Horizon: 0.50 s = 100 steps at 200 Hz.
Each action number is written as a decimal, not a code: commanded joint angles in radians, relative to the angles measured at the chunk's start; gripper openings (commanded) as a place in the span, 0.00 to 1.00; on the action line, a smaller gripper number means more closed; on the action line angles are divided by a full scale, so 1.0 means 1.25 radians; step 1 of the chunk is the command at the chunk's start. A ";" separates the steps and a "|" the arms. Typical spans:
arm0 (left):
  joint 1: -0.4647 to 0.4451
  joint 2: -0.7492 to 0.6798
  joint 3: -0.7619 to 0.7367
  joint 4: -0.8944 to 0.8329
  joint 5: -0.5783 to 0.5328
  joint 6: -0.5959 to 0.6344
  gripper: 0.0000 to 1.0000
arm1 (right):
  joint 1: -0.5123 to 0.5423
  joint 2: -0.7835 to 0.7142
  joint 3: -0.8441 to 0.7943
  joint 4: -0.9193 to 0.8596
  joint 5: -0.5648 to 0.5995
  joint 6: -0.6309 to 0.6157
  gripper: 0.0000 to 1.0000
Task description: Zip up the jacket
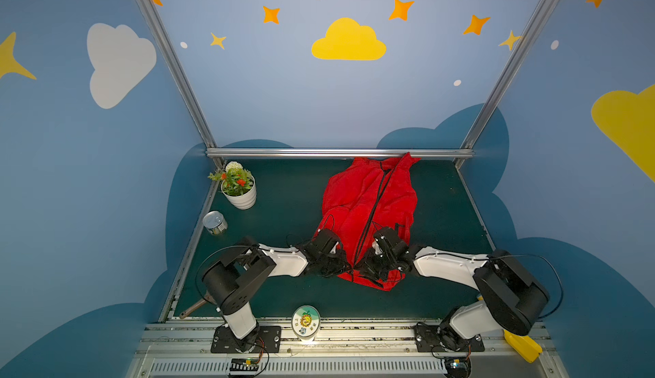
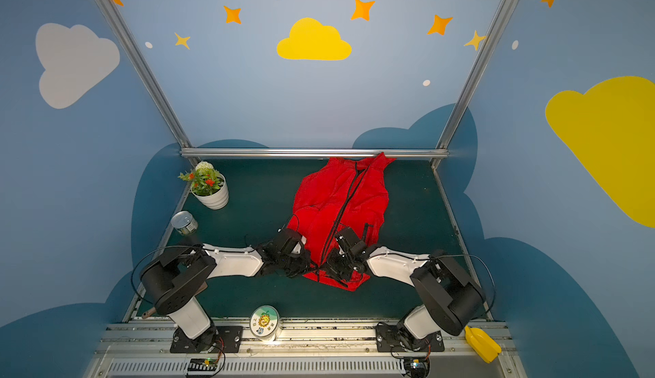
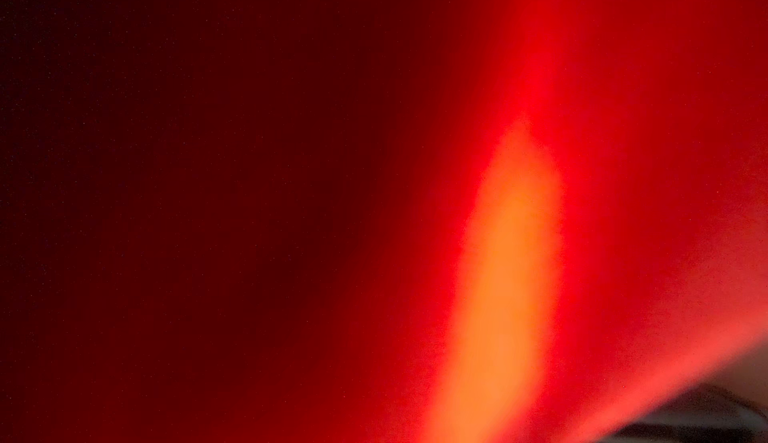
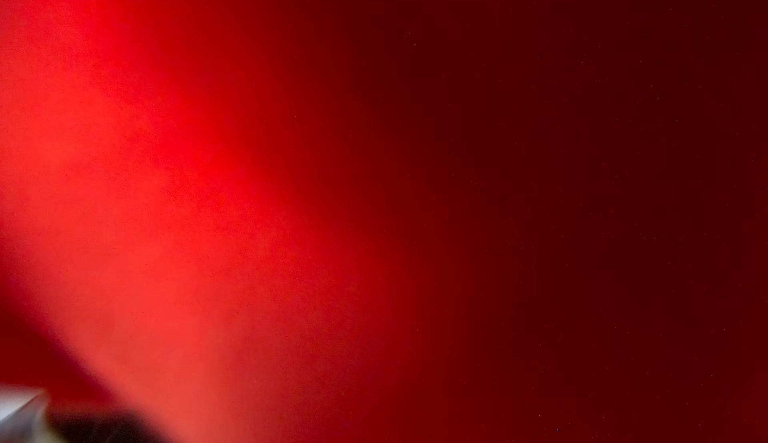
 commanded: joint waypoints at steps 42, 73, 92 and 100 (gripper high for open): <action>0.008 0.032 -0.019 0.040 0.057 -0.029 0.03 | -0.001 0.069 0.030 0.101 -0.046 -0.012 0.23; 0.028 0.030 -0.060 0.096 0.064 -0.059 0.03 | 0.001 0.049 0.010 0.107 -0.027 0.003 0.01; 0.028 0.010 -0.058 0.073 0.054 -0.050 0.03 | -0.003 0.001 0.014 0.031 -0.006 -0.017 0.00; 0.030 0.000 -0.050 0.054 0.050 -0.041 0.03 | -0.006 -0.029 0.023 -0.018 0.009 -0.035 0.00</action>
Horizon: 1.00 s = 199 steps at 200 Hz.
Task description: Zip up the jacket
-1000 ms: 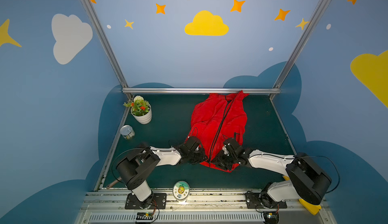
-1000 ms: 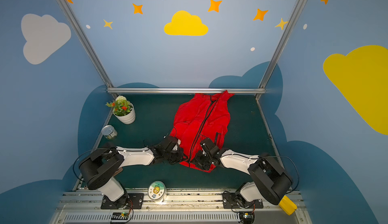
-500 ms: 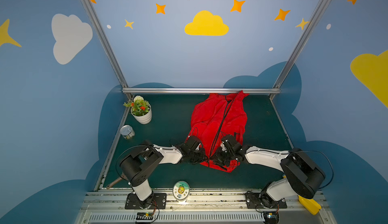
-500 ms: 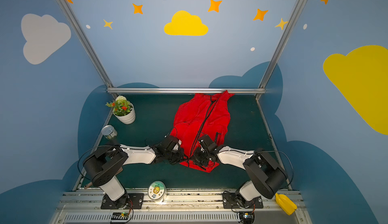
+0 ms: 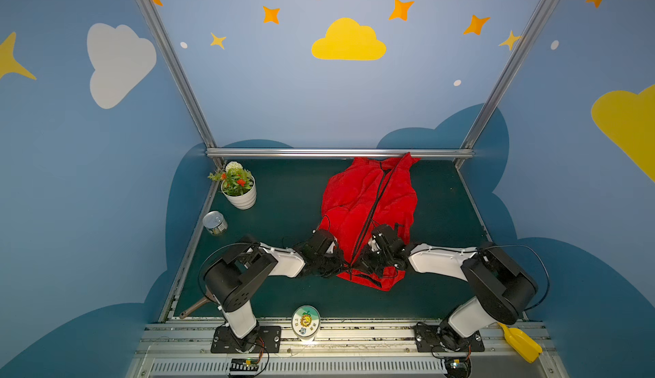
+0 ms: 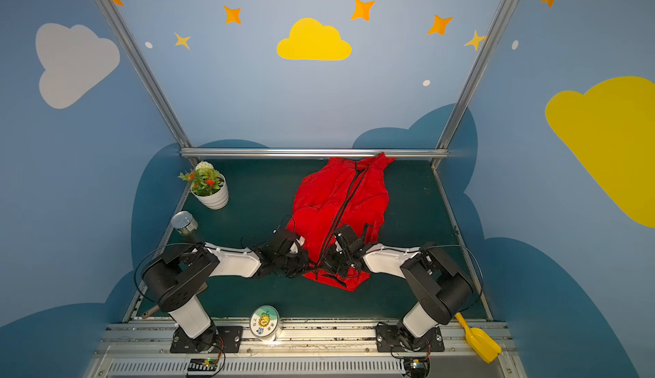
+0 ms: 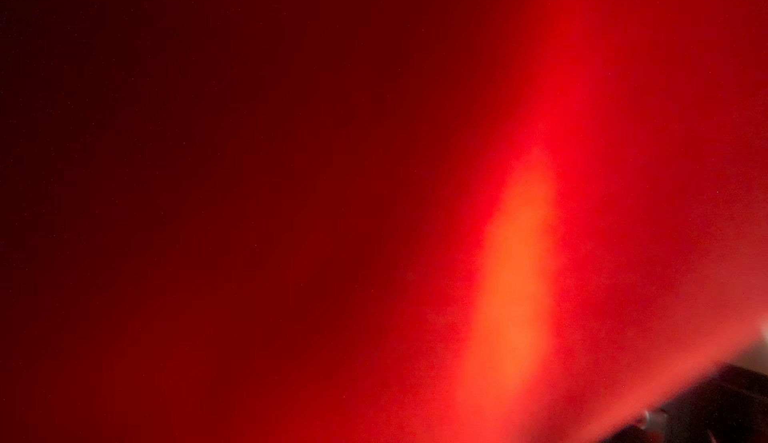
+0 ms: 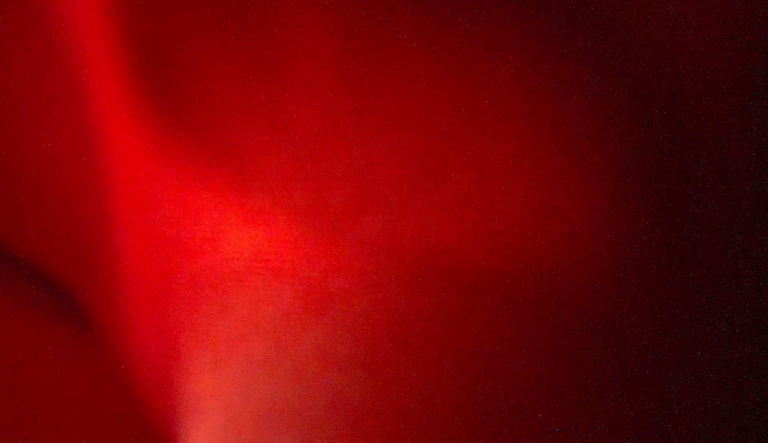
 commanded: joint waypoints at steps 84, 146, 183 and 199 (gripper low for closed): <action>0.062 -0.136 0.102 -0.174 0.012 0.055 0.03 | -0.205 -0.394 0.167 -0.534 0.062 -0.275 0.00; 0.077 -0.189 0.222 -0.243 0.019 0.075 0.03 | -0.196 -0.285 0.348 -0.423 -0.158 -0.245 0.00; 0.068 -0.203 0.238 -0.245 0.001 0.070 0.03 | -0.146 -0.228 0.316 -0.279 -0.186 -0.176 0.00; 0.063 -0.201 0.239 -0.235 0.001 0.063 0.03 | -0.120 -0.222 0.310 -0.297 -0.161 -0.185 0.00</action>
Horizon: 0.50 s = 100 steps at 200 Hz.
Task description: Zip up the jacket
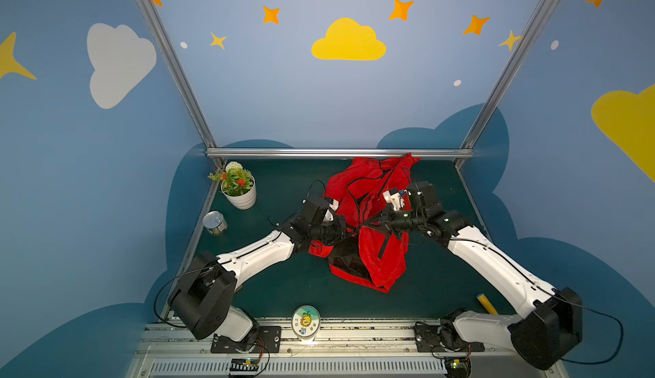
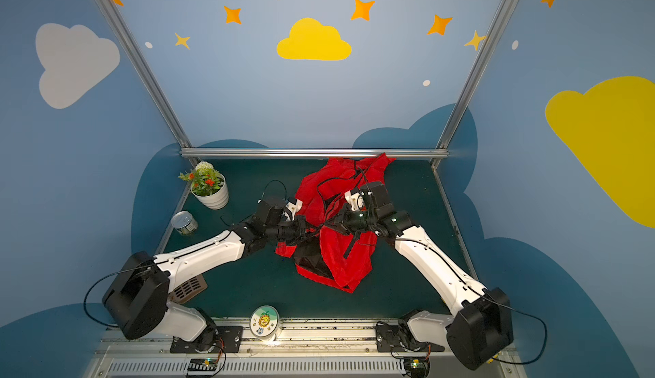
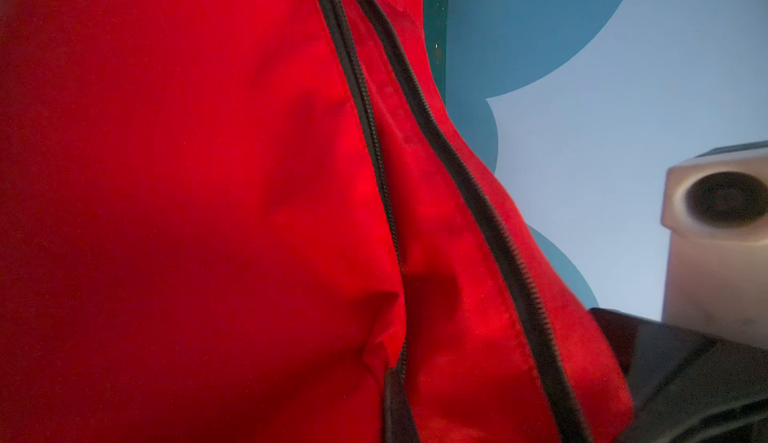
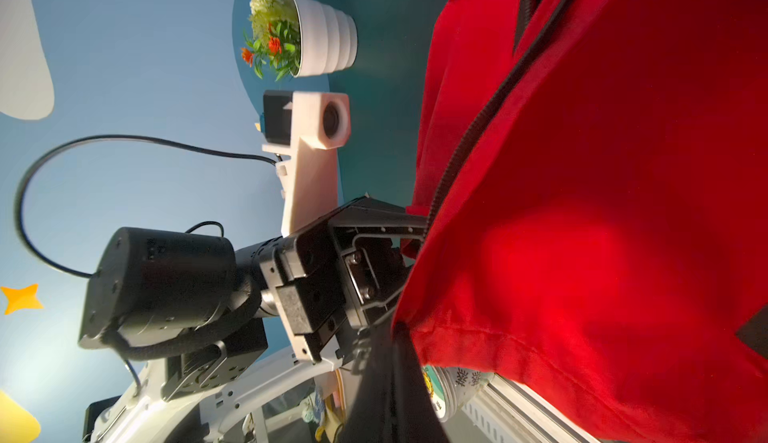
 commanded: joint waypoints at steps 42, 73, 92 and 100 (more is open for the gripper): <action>-0.027 0.002 0.012 0.011 0.003 -0.012 0.03 | 0.038 -0.044 -0.084 0.049 0.070 0.022 0.00; -0.039 -0.023 -0.024 0.027 0.000 -0.035 0.03 | 0.006 -0.073 -0.135 0.122 0.059 0.050 0.00; -0.047 -0.044 -0.052 0.035 -0.006 -0.049 0.03 | 0.003 -0.053 -0.125 0.155 0.022 0.051 0.00; -0.052 -0.054 -0.062 0.040 -0.010 -0.056 0.03 | 0.005 -0.042 -0.122 0.171 0.010 0.051 0.00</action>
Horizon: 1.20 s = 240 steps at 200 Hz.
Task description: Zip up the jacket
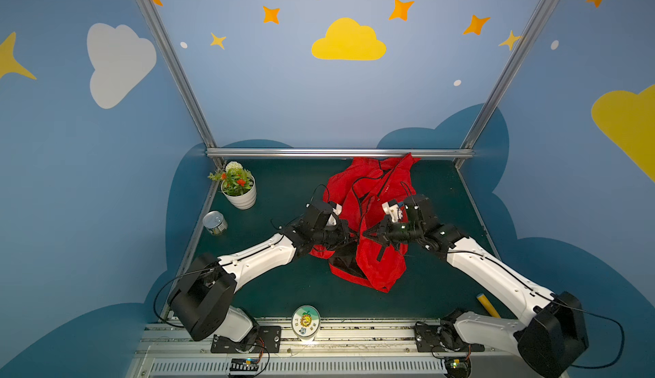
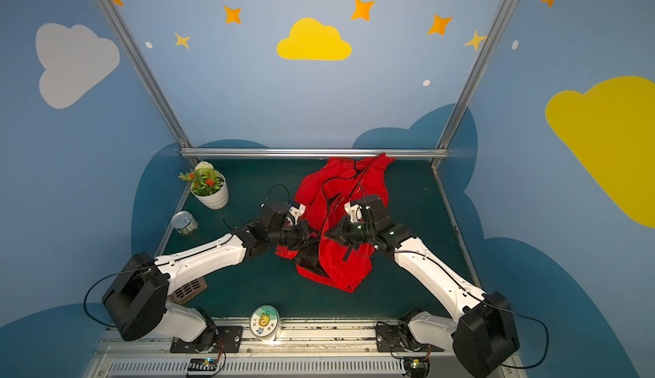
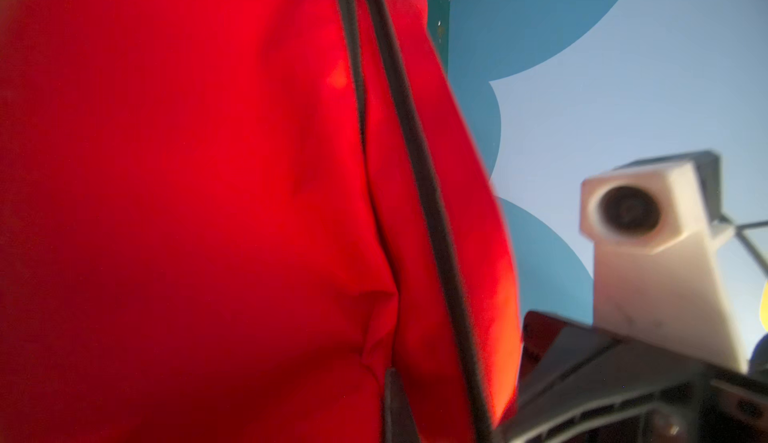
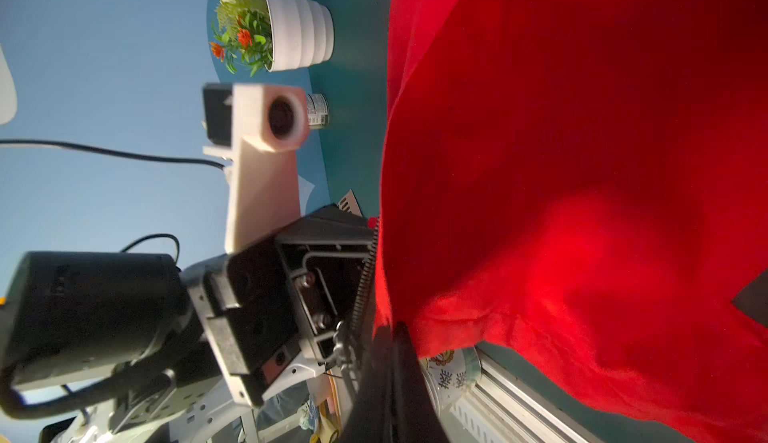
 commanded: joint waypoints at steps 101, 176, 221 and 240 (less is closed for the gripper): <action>-0.016 -0.052 -0.030 0.048 -0.010 -0.031 0.03 | 0.027 0.029 -0.052 0.079 -0.021 0.038 0.00; -0.015 -0.080 -0.039 0.040 -0.024 -0.035 0.03 | 0.041 0.046 -0.059 0.076 -0.016 0.044 0.18; -0.015 -0.080 -0.037 0.040 -0.025 -0.035 0.03 | 0.046 0.054 -0.072 0.107 -0.017 0.062 0.26; -0.015 -0.080 -0.037 0.039 -0.025 -0.034 0.03 | 0.049 0.065 -0.071 0.125 -0.023 0.073 0.29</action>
